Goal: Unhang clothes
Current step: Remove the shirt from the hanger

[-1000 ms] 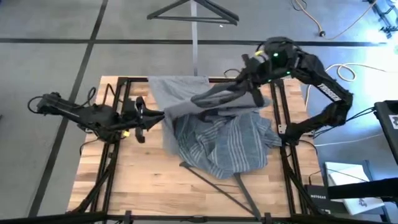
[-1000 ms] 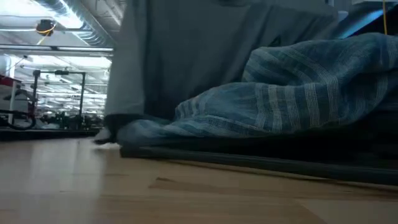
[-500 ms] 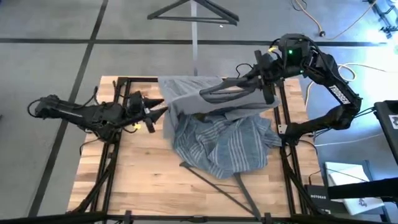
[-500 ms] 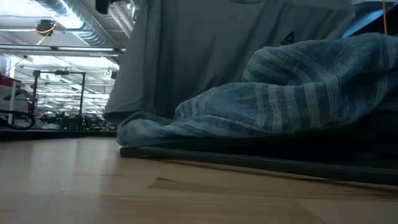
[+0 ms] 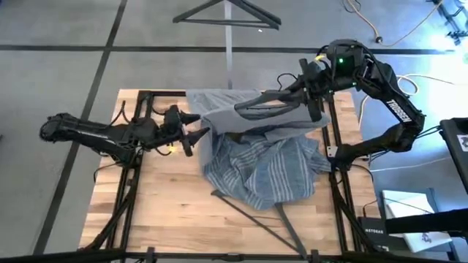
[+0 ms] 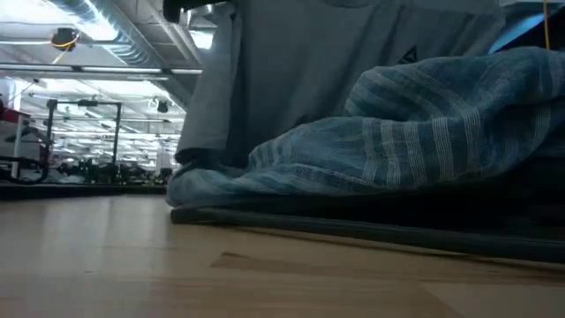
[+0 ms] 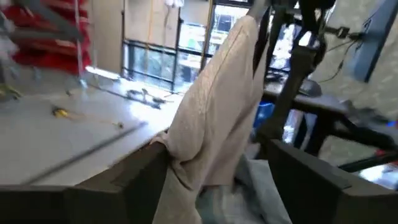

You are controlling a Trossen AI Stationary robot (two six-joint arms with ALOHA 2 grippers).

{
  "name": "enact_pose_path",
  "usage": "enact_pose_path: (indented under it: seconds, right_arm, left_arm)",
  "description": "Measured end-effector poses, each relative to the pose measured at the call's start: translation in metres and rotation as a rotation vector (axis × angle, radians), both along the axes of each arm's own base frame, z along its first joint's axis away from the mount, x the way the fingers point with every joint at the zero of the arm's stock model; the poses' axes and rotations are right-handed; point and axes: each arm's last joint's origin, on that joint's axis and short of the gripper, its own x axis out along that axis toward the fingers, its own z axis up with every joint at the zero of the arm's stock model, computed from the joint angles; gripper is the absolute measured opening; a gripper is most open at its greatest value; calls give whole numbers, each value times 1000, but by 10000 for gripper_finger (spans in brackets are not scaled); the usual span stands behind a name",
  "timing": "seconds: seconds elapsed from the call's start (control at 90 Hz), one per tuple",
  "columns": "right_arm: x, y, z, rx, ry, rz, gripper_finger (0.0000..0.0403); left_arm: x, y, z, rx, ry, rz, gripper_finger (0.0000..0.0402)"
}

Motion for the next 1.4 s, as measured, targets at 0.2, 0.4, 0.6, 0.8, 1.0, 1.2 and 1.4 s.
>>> enact_pose_path:
  seconds: [0.2, 0.4, 0.6, 0.8, 1.0, 1.2, 1.4]
  right_arm:
    - [-8, 4, 3, -2, -15, 7, 25]
    - [-9, 5, 4, 1, -20, 17, 25]
    - [-8, 5, 4, -1, -23, 17, 25]
    - [-8, 5, 4, 2, -21, 16, 25]
    - [-8, 5, 4, 12, -24, 33, 25]
    - [-11, 7, 4, 25, -15, 49, 25]
    - [-20, 11, 8, 7, -45, 52, 26]
  left_arm:
    - [0, 6, -6, 11, 65, 40, 255]
    - [4, 10, -7, 16, 64, 37, 251]
    - [7, 7, -8, 49, 75, -53, 150]
    - [6, 10, -9, -5, 60, 32, 9]
    - [-3, 26, -11, -43, 75, 297, 0]
    - [-15, 50, -26, -119, 198, 417, 0]
    - [-17, 62, -35, -189, 268, 379, 0]
